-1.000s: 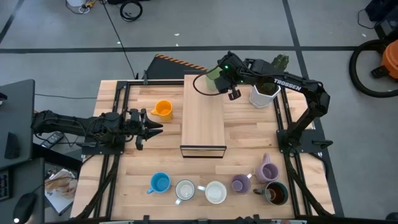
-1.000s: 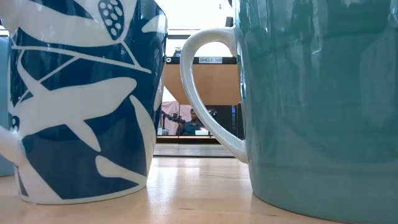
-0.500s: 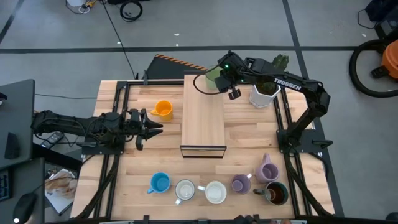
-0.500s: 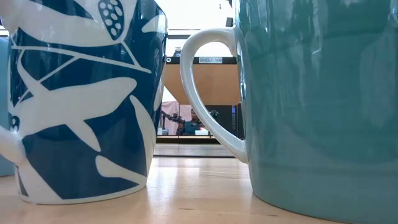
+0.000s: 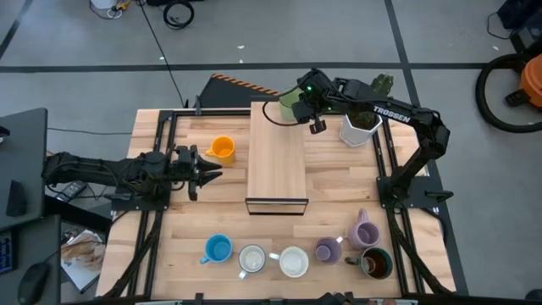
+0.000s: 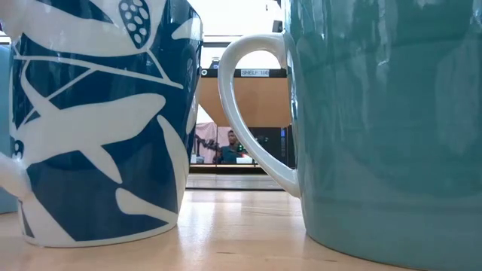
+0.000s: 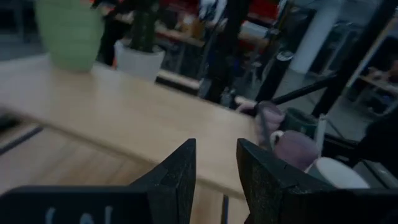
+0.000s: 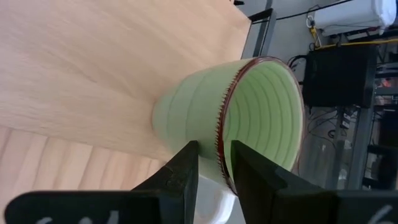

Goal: Place coffee mugs
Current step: Put the green mug on the shelf, then put the yellow mug on the shelf

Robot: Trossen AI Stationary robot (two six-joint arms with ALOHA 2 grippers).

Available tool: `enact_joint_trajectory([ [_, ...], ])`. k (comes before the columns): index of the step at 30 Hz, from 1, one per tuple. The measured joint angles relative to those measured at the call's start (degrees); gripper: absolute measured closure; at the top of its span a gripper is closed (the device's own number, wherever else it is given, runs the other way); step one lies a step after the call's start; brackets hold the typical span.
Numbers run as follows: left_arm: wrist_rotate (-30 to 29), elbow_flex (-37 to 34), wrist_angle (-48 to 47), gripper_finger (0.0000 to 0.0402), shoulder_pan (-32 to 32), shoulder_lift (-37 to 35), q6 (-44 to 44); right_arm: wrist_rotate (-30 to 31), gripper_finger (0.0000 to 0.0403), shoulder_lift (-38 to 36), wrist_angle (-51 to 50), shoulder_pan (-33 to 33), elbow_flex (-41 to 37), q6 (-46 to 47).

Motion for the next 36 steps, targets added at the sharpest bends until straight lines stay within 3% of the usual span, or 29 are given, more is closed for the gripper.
enact_joint_trajectory([
  [6, 0.0, 3.4, -7.1, 0.0281, 1.7, 0.0, -0.9, 1.4, 0.0301, 0.0, -1.0, 1.3, 0.0, 0.6],
  [22, 1.1, 4.5, -8.7, 0.0281, 1.7, 0.0, 0.0, 2.5, 0.0299, -0.1, -1.1, 1.8, 0.0, 3.9],
  [31, 1.0, 13.4, -24.8, 0.0281, 6.4, 3.0, 0.3, 3.0, 0.0243, -0.8, -0.6, 2.5, 0.0, 3.9],
  [36, 1.0, 15.3, -26.9, 0.0281, 8.7, 6.0, 2.3, 2.4, 0.0219, -2.6, -0.8, 3.9, 0.0, 5.3],
])
